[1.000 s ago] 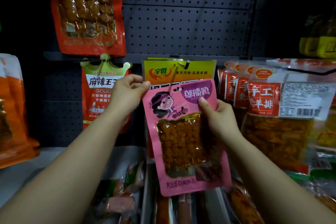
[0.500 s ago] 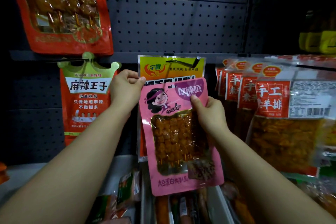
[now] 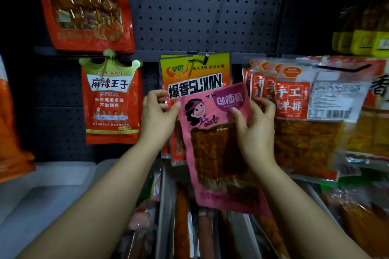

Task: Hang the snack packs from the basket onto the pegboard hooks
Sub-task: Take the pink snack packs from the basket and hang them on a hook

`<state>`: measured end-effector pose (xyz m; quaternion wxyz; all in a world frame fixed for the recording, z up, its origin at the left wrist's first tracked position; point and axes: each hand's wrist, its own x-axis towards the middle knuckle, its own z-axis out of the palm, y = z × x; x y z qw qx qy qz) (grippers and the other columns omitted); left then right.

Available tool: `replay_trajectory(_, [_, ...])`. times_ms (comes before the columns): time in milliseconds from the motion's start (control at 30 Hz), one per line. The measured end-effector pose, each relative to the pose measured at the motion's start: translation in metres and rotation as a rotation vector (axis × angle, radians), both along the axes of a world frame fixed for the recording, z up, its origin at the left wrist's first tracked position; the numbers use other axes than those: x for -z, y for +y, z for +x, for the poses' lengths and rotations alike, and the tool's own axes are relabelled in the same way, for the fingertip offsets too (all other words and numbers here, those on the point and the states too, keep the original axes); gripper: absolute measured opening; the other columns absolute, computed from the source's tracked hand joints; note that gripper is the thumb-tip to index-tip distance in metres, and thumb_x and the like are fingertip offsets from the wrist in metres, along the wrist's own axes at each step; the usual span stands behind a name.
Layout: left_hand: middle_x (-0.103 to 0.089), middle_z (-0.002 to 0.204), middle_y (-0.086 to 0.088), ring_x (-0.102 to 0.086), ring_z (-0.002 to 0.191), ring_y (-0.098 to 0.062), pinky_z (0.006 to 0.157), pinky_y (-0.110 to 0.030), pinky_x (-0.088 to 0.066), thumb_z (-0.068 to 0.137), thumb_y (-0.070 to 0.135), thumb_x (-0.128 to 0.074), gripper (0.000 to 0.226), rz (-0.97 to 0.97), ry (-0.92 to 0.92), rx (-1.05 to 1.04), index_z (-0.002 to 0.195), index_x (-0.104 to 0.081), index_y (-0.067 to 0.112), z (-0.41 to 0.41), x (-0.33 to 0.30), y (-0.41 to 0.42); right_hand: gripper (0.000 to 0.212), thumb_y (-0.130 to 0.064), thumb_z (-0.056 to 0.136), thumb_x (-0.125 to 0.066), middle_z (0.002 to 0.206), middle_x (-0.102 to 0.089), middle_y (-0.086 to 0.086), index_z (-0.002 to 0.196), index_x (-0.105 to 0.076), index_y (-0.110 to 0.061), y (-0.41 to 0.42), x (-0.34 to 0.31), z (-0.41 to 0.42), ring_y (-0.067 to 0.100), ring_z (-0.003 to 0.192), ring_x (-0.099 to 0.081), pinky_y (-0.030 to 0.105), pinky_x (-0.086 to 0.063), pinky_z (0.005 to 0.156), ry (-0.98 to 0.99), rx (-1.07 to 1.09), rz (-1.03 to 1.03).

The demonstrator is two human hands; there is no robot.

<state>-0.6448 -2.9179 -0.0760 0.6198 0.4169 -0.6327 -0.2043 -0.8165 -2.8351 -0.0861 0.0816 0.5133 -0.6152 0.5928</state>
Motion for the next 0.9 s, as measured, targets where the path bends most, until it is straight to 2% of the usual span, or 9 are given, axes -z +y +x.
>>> replay_trajectory(133, [-0.048,0.124,0.004,-0.053,0.104,-0.008,0.081,-0.02,-0.042,0.081,0.039,-0.068,0.06,0.162,0.081,0.119,0.13,-0.04,0.019,-0.005,0.02,0.044,0.014,-0.026,0.092,-0.059,0.101,-0.056,0.0,0.099,-0.065,-0.016,0.039,0.002,0.0,-0.003,0.079,-0.049,0.003,-0.039,0.076,-0.013,-0.167,-0.139])
replay_trajectory(200, [-0.055,0.119,0.007,-0.061,0.099,-0.005,0.077,-0.017,-0.047,0.075,0.042,-0.07,0.063,0.252,0.259,0.308,0.128,-0.043,0.02,-0.002,0.026,0.066,0.006,-0.023,0.092,-0.059,0.09,-0.067,-0.001,0.09,-0.064,-0.023,0.057,0.002,0.006,0.001,0.079,-0.06,0.011,-0.046,0.072,-0.106,-0.343,-0.138])
replay_trajectory(300, [-0.072,0.107,-0.004,-0.069,0.097,-0.019,0.082,-0.035,-0.055,0.069,0.038,-0.075,0.045,0.295,0.455,0.497,0.11,-0.064,0.021,0.013,0.037,0.088,0.01,-0.023,0.091,-0.059,0.09,-0.075,-0.002,0.093,-0.069,-0.023,0.076,0.006,0.021,0.008,0.086,-0.069,0.021,-0.054,0.076,-0.3,-0.594,-0.066])
replay_trajectory(400, [-0.076,0.091,-0.002,-0.072,0.085,-0.019,0.069,-0.031,-0.057,0.066,0.035,-0.081,0.024,0.211,0.519,0.373,0.088,-0.075,0.028,0.041,0.033,0.099,0.012,-0.03,0.089,-0.061,0.087,-0.076,-0.007,0.087,-0.072,-0.025,0.084,0.005,0.044,0.008,0.083,-0.071,0.02,-0.053,0.072,-0.381,-0.694,-0.008])
replay_trajectory(600, [-0.075,0.089,-0.007,-0.072,0.084,-0.027,0.073,-0.041,-0.056,0.067,0.037,-0.076,0.027,0.257,0.457,0.221,0.092,-0.074,0.025,0.084,-0.035,0.123,0.025,-0.038,0.087,-0.057,0.066,-0.071,-0.015,0.07,-0.072,-0.029,0.101,-0.054,0.086,-0.005,0.062,-0.063,0.01,-0.047,0.058,-0.413,-0.725,0.063])
replay_trajectory(700, [-0.076,0.083,-0.001,-0.072,0.078,-0.019,0.067,-0.032,-0.055,0.066,0.038,-0.074,0.02,0.263,0.376,0.139,0.084,-0.075,0.03,0.091,-0.093,0.134,0.035,-0.042,0.087,-0.055,0.064,-0.07,0.0,0.072,-0.069,-0.013,0.112,-0.106,0.093,0.002,0.061,-0.061,0.015,-0.047,0.057,-0.494,-0.717,0.084])
replay_trajectory(767, [-0.076,0.084,-0.002,-0.072,0.08,-0.022,0.069,-0.036,-0.056,0.071,0.032,-0.073,0.013,0.28,0.357,0.124,0.083,-0.075,0.03,0.093,-0.131,0.142,0.045,-0.04,0.087,-0.056,0.057,-0.059,0.008,0.07,-0.058,0.001,0.116,-0.145,0.092,0.009,0.058,-0.051,0.023,-0.04,0.054,-0.516,-0.697,0.118])
replay_trajectory(833, [-0.075,0.085,-0.006,-0.072,0.082,-0.026,0.073,-0.041,-0.057,0.073,0.029,-0.071,0.011,0.304,0.357,0.105,0.083,-0.075,0.029,0.092,-0.169,0.155,0.049,-0.039,0.087,-0.055,0.055,-0.042,0.003,0.06,-0.045,0.001,0.12,-0.186,0.088,0.01,0.053,-0.039,0.025,-0.029,0.049,-0.486,-0.674,0.158])
replay_trajectory(900, [-0.075,0.082,-0.005,-0.072,0.08,-0.026,0.073,-0.043,-0.057,0.074,0.026,-0.072,0.007,0.325,0.36,0.075,0.08,-0.075,0.028,0.089,-0.206,0.169,0.045,-0.038,0.086,-0.055,0.054,-0.046,-0.001,0.058,-0.048,-0.004,0.125,-0.223,0.083,0.008,0.051,-0.041,0.022,-0.03,0.047,-0.46,-0.667,0.204])
